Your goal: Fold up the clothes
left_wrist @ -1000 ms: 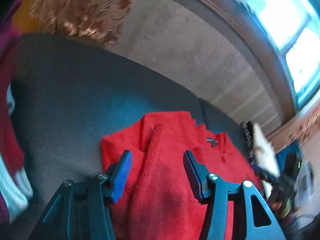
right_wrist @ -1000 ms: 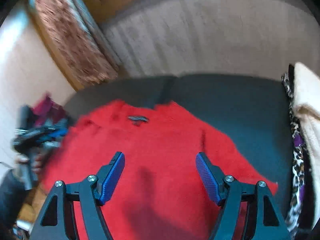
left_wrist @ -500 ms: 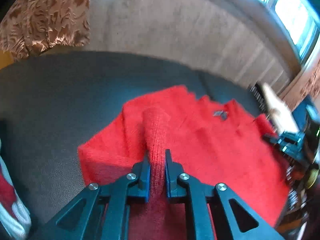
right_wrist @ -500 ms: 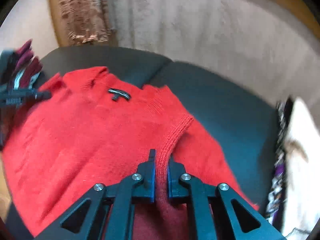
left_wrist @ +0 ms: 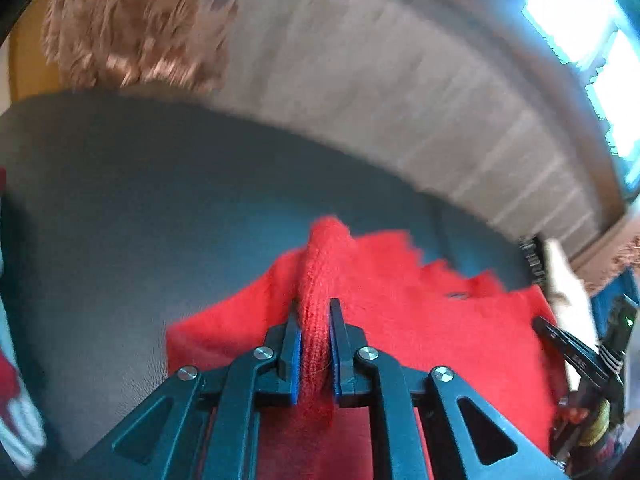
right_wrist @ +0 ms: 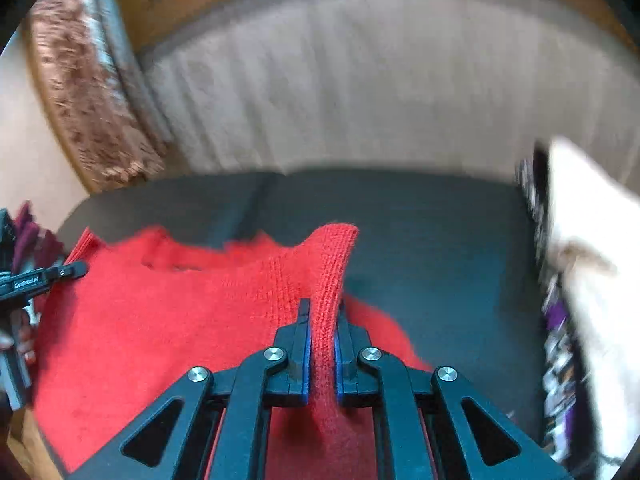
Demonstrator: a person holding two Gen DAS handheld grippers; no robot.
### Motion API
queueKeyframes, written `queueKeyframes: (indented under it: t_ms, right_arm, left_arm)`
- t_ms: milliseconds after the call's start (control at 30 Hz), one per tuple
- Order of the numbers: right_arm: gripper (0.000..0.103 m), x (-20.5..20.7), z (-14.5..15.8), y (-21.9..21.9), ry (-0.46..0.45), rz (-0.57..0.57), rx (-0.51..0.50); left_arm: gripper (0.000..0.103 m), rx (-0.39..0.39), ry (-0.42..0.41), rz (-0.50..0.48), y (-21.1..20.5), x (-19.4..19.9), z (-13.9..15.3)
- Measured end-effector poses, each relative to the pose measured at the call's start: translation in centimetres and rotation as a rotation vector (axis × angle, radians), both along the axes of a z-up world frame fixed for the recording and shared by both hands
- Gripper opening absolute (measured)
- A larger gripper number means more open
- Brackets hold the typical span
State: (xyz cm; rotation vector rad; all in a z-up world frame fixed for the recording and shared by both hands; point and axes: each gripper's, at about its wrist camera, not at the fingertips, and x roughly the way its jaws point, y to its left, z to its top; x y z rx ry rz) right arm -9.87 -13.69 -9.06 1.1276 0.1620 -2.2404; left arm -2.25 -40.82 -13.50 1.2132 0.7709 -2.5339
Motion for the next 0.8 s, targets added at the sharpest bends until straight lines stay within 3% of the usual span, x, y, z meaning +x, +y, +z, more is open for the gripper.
queueKeyframes:
  t_ms: [33, 67, 133, 267, 433, 500, 600, 667, 700, 767, 800]
  right_arm:
    - [0.009, -0.2, -1.4, 0.2, -0.025, -0.016, 0.016]
    - [0.009, 0.1, -1.5, 0.4, -0.026, -0.012, 0.015]
    - [0.01, 0.8, -1.5, 0.8, -0.03, -0.005, 0.012]
    - [0.01, 2.2, -1.7, 1.6, -0.036, 0.009, 0.005]
    - [0.012, 3.9, -1.9, 2.6, -0.045, 0.026, -0.004]
    - [0.013, 6.1, -1.7, 3.6, -0.052, 0.036, -0.017]
    - [0.015, 7.8, -1.9, 5.0, -0.069, 0.021, -0.054]
    - [0.018, 6.8, -1.9, 5.5, -0.119, 0.012, -0.096]
    - [0.021, 6.2, -1.9, 5.8, -0.145, 0.007, -0.118]
    - [0.036, 5.5, -0.7, 7.0, -0.177, -0.02, -0.164]
    - [0.05, 5.7, 0.3, 7.9, -0.151, -0.021, -0.193]
  left_arm:
    - [0.011, 0.012, -0.005, 0.014, -0.2, 0.1, -1.5]
    - [0.011, 0.017, 0.052, 0.03, -0.1, 0.7, -1.9]
    - [0.011, 0.022, 0.067, 0.044, 0.0, 1.1, -2.0]
    - [0.011, -0.046, 0.038, 0.03, 1.5, 1.9, -1.7]
    - [0.011, 0.017, 0.052, 0.032, 2.5, 7.1, -2.0]
    - [0.012, 0.001, 0.048, 0.024, 2.9, 8.7, -1.8]
    - [0.014, 0.016, 0.032, 0.025, 2.6, 8.8, -1.6]
    - [0.019, -0.022, 0.001, 0.034, 2.7, 8.3, -0.8]
    - [0.027, -0.057, -0.011, 0.053, 2.9, 8.1, -0.1]
    - [0.041, -0.132, -0.009, 0.108, 3.0, 8.4, 1.6]
    - [0.049, -0.163, 0.016, 0.141, 3.0, 9.0, 2.8]
